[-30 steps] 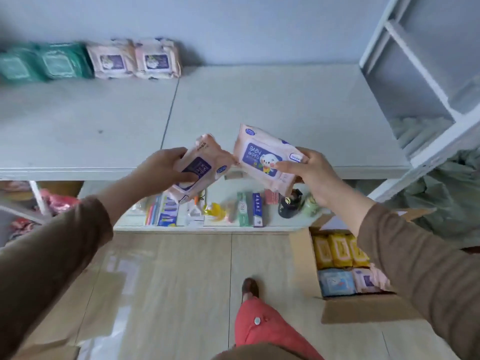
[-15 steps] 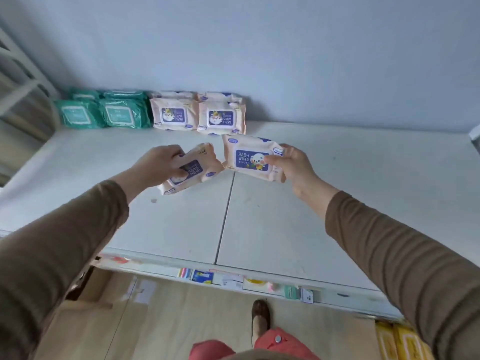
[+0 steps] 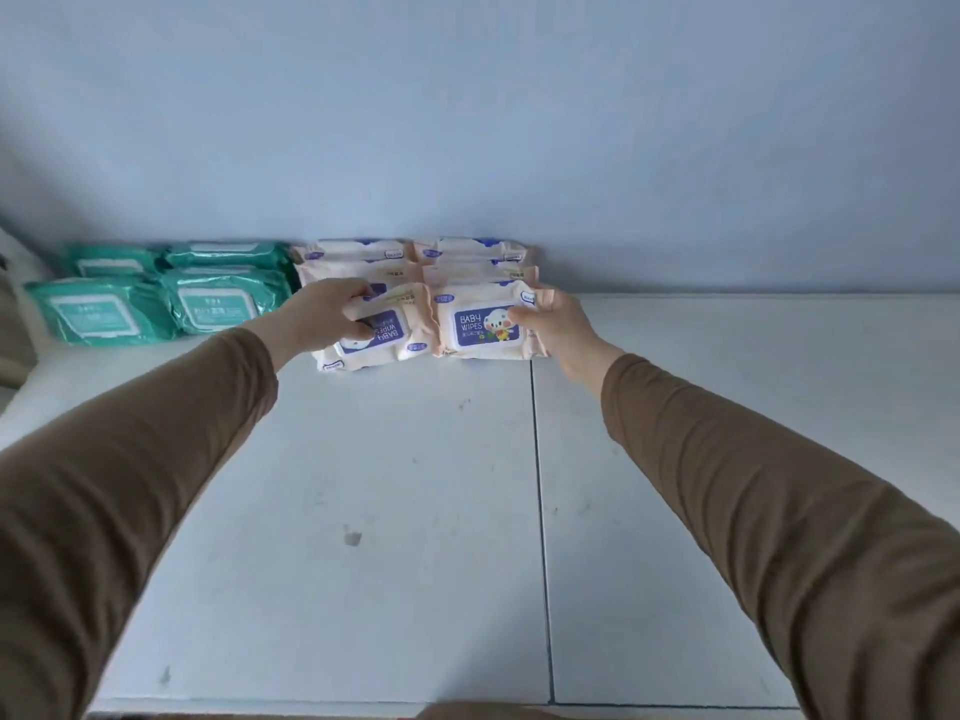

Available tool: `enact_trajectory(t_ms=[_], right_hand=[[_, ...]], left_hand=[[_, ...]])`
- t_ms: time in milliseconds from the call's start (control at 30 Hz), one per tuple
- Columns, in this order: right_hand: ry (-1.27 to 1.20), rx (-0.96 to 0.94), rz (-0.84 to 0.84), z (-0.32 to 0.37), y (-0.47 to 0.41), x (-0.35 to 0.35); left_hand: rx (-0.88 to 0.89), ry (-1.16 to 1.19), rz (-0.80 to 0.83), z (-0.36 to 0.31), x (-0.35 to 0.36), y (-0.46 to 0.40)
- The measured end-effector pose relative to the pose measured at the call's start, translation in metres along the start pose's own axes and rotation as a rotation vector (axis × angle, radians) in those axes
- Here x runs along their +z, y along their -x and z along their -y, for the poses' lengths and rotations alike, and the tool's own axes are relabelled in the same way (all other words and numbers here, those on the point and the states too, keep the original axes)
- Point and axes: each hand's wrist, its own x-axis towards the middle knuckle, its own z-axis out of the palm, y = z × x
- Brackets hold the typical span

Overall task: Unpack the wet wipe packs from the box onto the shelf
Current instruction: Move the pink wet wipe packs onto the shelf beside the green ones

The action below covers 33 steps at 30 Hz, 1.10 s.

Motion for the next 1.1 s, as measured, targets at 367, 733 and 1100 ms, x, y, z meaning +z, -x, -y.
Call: enact_trajectory(t_ms=[367, 733, 1100], right_hand=[[0.403, -0.170, -0.375, -0.043, 0.007, 0.042], [0.603, -0.092, -0.511, -0.029, 0.003, 0.050], [0.738, -0.033, -0.480, -0.061, 0.155, -0.076]], left_hand=[[0.242, -0.323, -0.143, 0.025, 0.002, -0.017], [0.251, -0.447, -0.335, 0.013, 0.010, -0.007], [0.567, -0.291, -0.254, -0.157, 0.086, 0.044]])
